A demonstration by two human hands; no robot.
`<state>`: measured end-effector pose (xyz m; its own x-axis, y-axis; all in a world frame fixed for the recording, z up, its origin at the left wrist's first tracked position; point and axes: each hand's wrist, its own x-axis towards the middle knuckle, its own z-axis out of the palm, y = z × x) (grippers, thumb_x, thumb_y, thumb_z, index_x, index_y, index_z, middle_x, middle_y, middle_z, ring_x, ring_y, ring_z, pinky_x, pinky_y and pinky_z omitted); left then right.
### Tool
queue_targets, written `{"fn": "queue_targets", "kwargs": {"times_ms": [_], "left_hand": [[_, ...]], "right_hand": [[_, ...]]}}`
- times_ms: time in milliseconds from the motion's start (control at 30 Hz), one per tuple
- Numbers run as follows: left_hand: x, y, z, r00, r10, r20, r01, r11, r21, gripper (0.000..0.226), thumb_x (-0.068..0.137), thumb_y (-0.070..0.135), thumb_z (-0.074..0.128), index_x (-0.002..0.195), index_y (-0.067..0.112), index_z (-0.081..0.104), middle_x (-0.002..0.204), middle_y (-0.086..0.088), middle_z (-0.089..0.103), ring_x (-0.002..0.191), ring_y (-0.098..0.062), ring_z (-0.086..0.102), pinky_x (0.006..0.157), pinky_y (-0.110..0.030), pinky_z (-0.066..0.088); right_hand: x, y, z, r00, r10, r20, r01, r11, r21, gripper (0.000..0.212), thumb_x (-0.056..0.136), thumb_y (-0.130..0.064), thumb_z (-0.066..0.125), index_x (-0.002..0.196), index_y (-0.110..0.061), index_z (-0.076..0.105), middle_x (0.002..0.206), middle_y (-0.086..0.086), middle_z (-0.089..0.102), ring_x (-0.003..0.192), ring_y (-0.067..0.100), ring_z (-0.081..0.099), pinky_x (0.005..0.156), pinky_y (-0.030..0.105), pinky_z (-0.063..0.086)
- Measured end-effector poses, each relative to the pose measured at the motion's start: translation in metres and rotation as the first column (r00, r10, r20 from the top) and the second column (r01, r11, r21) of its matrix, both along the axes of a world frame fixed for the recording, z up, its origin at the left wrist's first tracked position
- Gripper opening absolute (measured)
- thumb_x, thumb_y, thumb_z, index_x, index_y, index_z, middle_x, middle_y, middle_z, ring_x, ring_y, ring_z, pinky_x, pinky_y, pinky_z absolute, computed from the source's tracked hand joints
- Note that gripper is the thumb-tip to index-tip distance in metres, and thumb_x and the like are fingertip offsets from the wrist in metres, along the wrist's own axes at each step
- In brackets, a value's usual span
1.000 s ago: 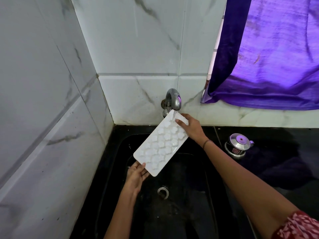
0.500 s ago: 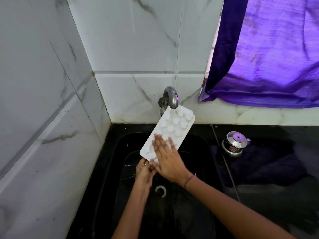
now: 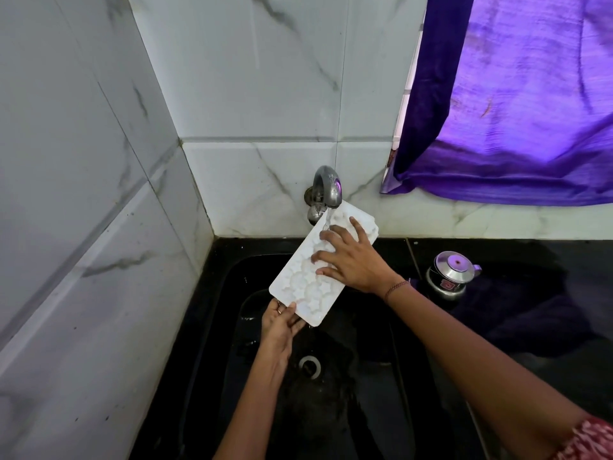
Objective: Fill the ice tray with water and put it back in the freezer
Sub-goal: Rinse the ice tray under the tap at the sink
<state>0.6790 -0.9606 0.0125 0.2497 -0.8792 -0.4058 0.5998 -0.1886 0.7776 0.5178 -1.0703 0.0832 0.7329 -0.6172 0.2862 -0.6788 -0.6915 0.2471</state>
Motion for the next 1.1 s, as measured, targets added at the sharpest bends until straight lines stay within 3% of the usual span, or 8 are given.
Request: {"fn": "queue_targets", "kwargs": {"times_ms": [100, 233, 400, 500, 600, 867, 1000, 1100], "left_hand": [[-0.002, -0.007, 0.002, 1.000, 0.009, 0.005, -0.009, 1.000, -0.005, 0.033, 0.092, -0.003, 0.047, 0.121, 0.013, 0.051, 0.111, -0.009, 0.062, 0.091, -0.021, 0.063, 0.066, -0.032, 0.057], [-0.001, -0.008, -0.001, 0.998, 0.038, -0.045, -0.039, 0.999, -0.023, 0.035, 0.092, -0.006, 0.045, 0.124, 0.008, 0.050, 0.104, -0.010, 0.064, 0.086, -0.022, 0.064, 0.061, -0.029, 0.059], [0.005, -0.004, -0.004, 0.992, 0.097, -0.081, -0.099, 0.995, -0.014, 0.028, 0.092, -0.004, 0.046, 0.116, 0.008, 0.055, 0.087, -0.006, 0.068, 0.061, -0.010, 0.068, 0.051, -0.023, 0.055], [0.011, -0.001, -0.008, 0.986, 0.118, -0.114, -0.119, 0.993, -0.002, 0.025, 0.092, -0.004, 0.048, 0.108, 0.012, 0.058, 0.100, -0.010, 0.065, 0.077, -0.018, 0.068, 0.058, -0.026, 0.057], [0.012, 0.000, -0.011, 0.987, 0.120, -0.108, -0.119, 0.993, 0.011, 0.032, 0.093, -0.004, 0.045, 0.120, 0.012, 0.051, 0.107, -0.013, 0.062, 0.088, -0.024, 0.064, 0.059, -0.028, 0.058], [0.008, 0.008, -0.016, 0.996, 0.082, -0.026, -0.080, 0.993, 0.081, 0.031, 0.094, -0.004, 0.044, 0.121, 0.010, 0.047, 0.109, -0.009, 0.061, 0.087, -0.023, 0.063, 0.060, -0.033, 0.058], [0.004, 0.012, -0.017, 0.996, 0.082, -0.040, -0.078, 0.994, 0.079, 0.031, 0.093, -0.004, 0.045, 0.119, 0.011, 0.048, 0.103, -0.007, 0.063, 0.087, -0.023, 0.063, 0.056, -0.029, 0.058], [0.002, 0.014, -0.019, 0.996, 0.077, -0.043, -0.073, 0.994, 0.082, 0.030, 0.093, -0.004, 0.046, 0.118, 0.011, 0.049, 0.104, -0.007, 0.063, 0.089, -0.022, 0.063, 0.063, -0.033, 0.057]], "right_hand": [[0.013, 0.011, -0.006, 0.998, -0.045, -0.035, 0.045, 0.999, 0.007, 0.045, 0.091, -0.053, 0.029, 0.103, -0.026, 0.062, 0.124, 0.011, 0.058, 0.118, 0.030, 0.053, 0.105, 0.060, 0.031], [0.035, 0.038, -0.032, 0.997, -0.037, -0.068, 0.036, 0.999, -0.006, 0.057, 0.093, -0.049, 0.026, 0.123, -0.012, 0.057, 0.135, 0.014, 0.053, 0.130, 0.030, 0.045, 0.109, 0.056, 0.029], [0.036, 0.062, -0.067, 0.969, 0.208, -0.136, -0.212, 0.977, -0.015, 0.057, 0.096, -0.045, 0.027, 0.141, -0.012, 0.039, 0.149, 0.011, 0.036, 0.140, 0.027, 0.031, 0.115, 0.053, 0.019], [0.027, 0.065, -0.076, 0.949, 0.274, -0.159, -0.281, 0.959, -0.026, 0.056, 0.098, -0.043, 0.025, 0.145, -0.014, 0.033, 0.154, 0.009, 0.029, 0.142, 0.025, 0.026, 0.117, 0.050, 0.010], [0.012, 0.051, -0.067, 0.952, 0.273, -0.141, -0.276, 0.961, -0.001, 0.054, 0.099, -0.046, 0.023, 0.147, -0.021, 0.027, 0.153, 0.007, 0.030, 0.142, 0.024, 0.025, 0.115, 0.052, 0.015], [-0.026, -0.014, -0.011, 0.998, 0.040, -0.049, -0.039, 0.999, 0.025, 0.059, 0.096, -0.050, 0.021, 0.135, -0.014, 0.048, 0.141, 0.007, 0.049, 0.135, 0.024, 0.040, 0.116, 0.049, 0.014], [-0.035, -0.029, 0.004, 0.996, -0.081, 0.032, 0.080, 0.996, 0.034, 0.050, 0.094, -0.047, 0.025, 0.113, -0.021, 0.064, 0.135, 0.009, 0.052, 0.132, 0.028, 0.042, 0.113, 0.052, 0.023], [-0.026, -0.022, -0.002, 0.994, -0.080, 0.078, 0.080, 0.997, 0.000, 0.045, 0.093, -0.045, 0.028, 0.102, -0.018, 0.064, 0.129, 0.011, 0.056, 0.126, 0.030, 0.048, 0.107, 0.050, 0.034]]}}
